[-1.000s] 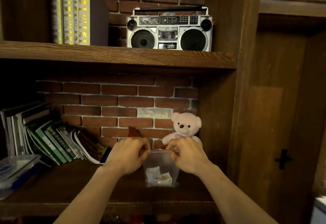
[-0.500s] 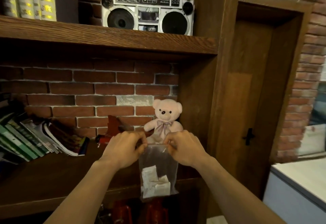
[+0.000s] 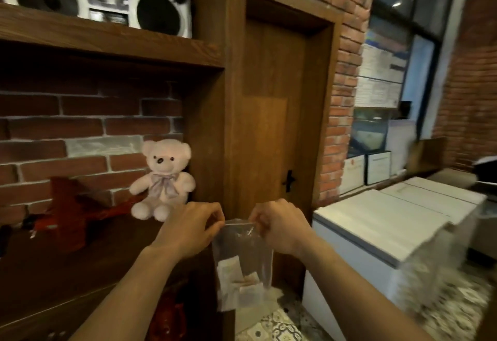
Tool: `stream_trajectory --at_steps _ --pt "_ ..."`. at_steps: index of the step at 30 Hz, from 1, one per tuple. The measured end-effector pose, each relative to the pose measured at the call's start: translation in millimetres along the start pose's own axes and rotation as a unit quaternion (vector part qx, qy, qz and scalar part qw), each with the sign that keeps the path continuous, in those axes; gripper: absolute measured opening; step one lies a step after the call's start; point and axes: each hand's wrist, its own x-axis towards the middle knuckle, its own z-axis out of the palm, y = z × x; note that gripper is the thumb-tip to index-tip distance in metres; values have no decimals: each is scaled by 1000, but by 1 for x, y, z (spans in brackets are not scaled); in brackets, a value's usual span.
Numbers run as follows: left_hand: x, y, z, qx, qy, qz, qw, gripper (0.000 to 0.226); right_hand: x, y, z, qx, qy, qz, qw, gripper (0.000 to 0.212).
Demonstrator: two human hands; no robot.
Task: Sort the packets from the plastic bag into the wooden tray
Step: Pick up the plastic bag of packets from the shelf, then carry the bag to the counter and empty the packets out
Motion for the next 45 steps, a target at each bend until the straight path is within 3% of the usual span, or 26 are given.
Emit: stream_trajectory --at_steps 13,25,34,45 --pt "51 296 87 -98 -46 179 978 7 -219 185 -138 -109 57 225 967 19" --pt "42 527 131 -180 -81 353 915 4 -416 252 -239 -182 109 405 890 15" --pt "34 601 133 -231 -112 434 863 9 -473 255 -267 -210 138 476 843 17" --pt "41 621 154 -231 -106 467 847 7 -491 261 -266 -212 143 490 833 20"
